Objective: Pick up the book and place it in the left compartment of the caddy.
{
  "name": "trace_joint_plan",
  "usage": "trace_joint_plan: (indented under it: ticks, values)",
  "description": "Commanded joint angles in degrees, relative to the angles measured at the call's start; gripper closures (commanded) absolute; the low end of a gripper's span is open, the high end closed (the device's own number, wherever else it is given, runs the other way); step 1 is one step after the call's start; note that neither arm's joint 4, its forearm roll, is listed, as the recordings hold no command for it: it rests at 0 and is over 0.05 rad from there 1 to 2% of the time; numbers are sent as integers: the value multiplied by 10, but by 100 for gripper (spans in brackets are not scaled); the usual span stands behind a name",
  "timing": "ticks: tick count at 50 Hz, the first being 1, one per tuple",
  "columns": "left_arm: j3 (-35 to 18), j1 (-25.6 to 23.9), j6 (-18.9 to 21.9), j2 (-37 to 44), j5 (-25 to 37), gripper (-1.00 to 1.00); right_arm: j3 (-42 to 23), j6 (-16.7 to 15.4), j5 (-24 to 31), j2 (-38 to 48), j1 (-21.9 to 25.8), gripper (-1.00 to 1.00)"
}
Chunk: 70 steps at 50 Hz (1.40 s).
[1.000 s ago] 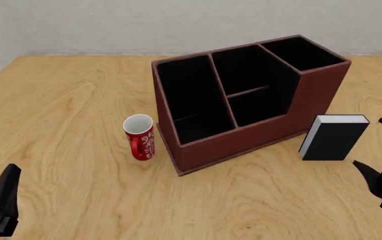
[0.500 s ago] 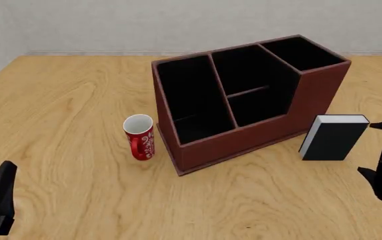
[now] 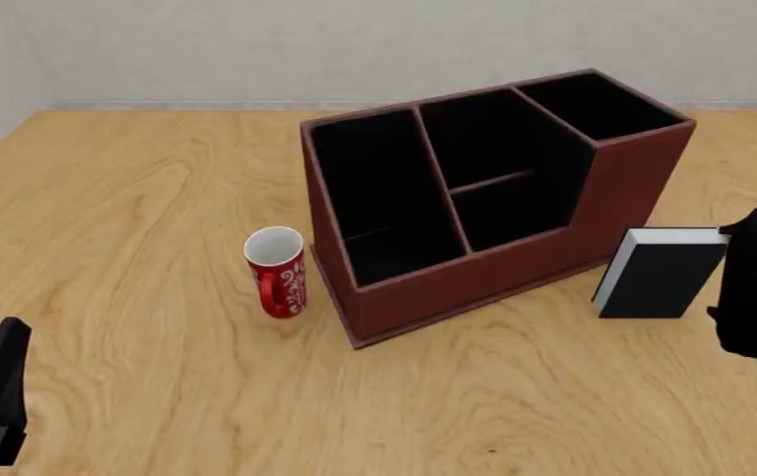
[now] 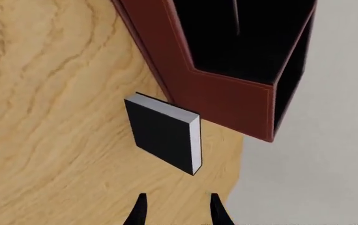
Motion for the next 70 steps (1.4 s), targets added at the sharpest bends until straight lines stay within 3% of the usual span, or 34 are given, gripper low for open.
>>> trace_joint_plan:
  ticks: [1, 20, 41, 70]
  values:
    - [1, 4, -1, 0, -3, -100, -20, -7, -28, 54, -16, -100]
    - [-3, 15, 0, -1, 1, -100, -24, -25, -59, 108, -15, -100]
    - [15, 33, -2, 33, -47, -100, -51, -58, -124, 211, -38, -100]
    - [9, 43, 4, 75, -80, -100, -70, -59, -165, 285, -37, -100]
